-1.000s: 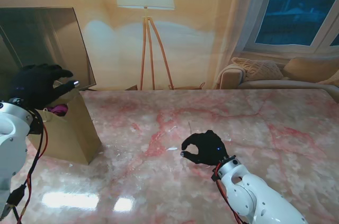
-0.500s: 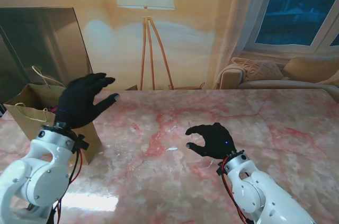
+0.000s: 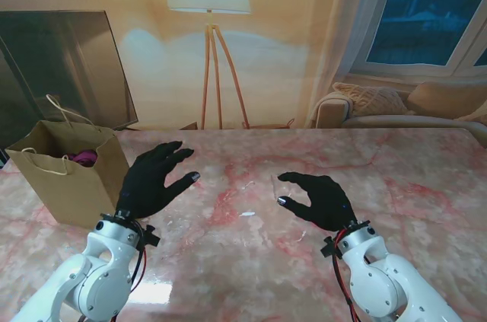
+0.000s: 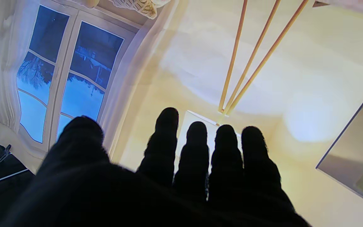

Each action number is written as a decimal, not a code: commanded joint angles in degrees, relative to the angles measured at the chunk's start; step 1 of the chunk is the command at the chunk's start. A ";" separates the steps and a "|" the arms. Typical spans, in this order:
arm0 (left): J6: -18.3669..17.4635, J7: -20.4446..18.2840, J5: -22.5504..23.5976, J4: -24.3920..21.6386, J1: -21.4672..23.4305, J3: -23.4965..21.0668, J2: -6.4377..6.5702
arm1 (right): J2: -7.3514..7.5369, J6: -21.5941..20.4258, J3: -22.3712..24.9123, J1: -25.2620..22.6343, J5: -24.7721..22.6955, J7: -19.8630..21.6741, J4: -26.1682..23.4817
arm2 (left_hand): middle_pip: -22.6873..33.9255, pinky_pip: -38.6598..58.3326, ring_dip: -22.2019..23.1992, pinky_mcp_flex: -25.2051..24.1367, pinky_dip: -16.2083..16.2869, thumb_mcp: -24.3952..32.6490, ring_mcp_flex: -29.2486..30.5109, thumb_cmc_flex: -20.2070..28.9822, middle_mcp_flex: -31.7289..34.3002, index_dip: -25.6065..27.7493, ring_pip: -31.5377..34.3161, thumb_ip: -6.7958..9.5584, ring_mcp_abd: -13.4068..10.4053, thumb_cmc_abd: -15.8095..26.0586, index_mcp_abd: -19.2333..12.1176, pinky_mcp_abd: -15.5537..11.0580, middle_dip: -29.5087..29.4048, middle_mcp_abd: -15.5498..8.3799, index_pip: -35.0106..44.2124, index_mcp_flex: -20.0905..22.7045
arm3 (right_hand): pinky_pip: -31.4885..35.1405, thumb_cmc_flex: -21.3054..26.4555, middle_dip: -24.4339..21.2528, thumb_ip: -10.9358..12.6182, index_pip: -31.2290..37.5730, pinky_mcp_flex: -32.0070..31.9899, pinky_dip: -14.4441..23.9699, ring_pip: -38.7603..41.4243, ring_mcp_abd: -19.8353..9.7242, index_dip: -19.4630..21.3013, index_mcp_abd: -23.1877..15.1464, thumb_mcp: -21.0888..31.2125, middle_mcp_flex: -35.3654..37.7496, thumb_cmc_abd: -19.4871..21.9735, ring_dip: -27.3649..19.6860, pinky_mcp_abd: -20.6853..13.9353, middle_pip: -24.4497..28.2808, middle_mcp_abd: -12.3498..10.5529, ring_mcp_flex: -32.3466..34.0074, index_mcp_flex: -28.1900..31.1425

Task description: Fold the socks and the shorts into the kraft paper bag

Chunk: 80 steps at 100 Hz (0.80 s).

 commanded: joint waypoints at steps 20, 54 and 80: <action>-3.10 2.12 -3.79 5.92 0.66 2.71 -1.06 | -0.50 -2.00 0.85 -2.19 2.50 0.73 -0.27 | -0.53 -0.97 -1.06 -0.86 -1.33 -2.14 -1.94 -1.99 -1.82 -0.62 -1.20 1.03 -2.57 0.61 -0.36 -2.45 -0.75 -1.66 -0.30 -0.64 | -3.28 -3.17 -2.03 3.49 -2.00 -1.59 -3.02 -1.68 -0.51 -1.69 1.70 -2.66 -1.16 3.75 -1.64 -3.97 -3.29 1.44 -3.71 -3.15; -3.32 2.60 -4.31 4.90 2.58 2.46 -1.18 | -0.44 -0.57 0.55 -3.82 1.34 0.02 -0.95 | -0.34 -1.39 -1.47 -0.81 -1.63 -2.09 -2.12 -2.15 -1.95 -0.49 -1.10 1.03 -2.70 0.68 -0.46 -2.48 -0.89 -1.74 0.36 0.23 | -2.56 1.67 -0.17 3.87 0.06 -2.66 -1.97 -1.23 -0.92 0.06 -2.12 -1.41 -1.35 0.05 -0.87 -2.24 0.10 0.19 -3.01 -0.89; -2.83 4.28 -5.75 6.09 2.02 3.35 -1.71 | -0.41 -1.05 1.24 -4.00 0.48 -0.63 -1.09 | -0.39 -1.57 -1.62 -1.26 -1.72 -2.11 -2.49 -2.00 -2.06 -0.55 -1.16 0.97 -2.57 0.78 -0.47 -2.14 -0.94 -1.67 0.23 -0.05 | -1.97 3.19 1.37 3.87 0.48 -2.00 -1.30 -0.97 -0.81 1.21 -3.17 -1.38 -1.97 -0.58 -0.35 -1.58 3.02 0.04 -1.98 0.12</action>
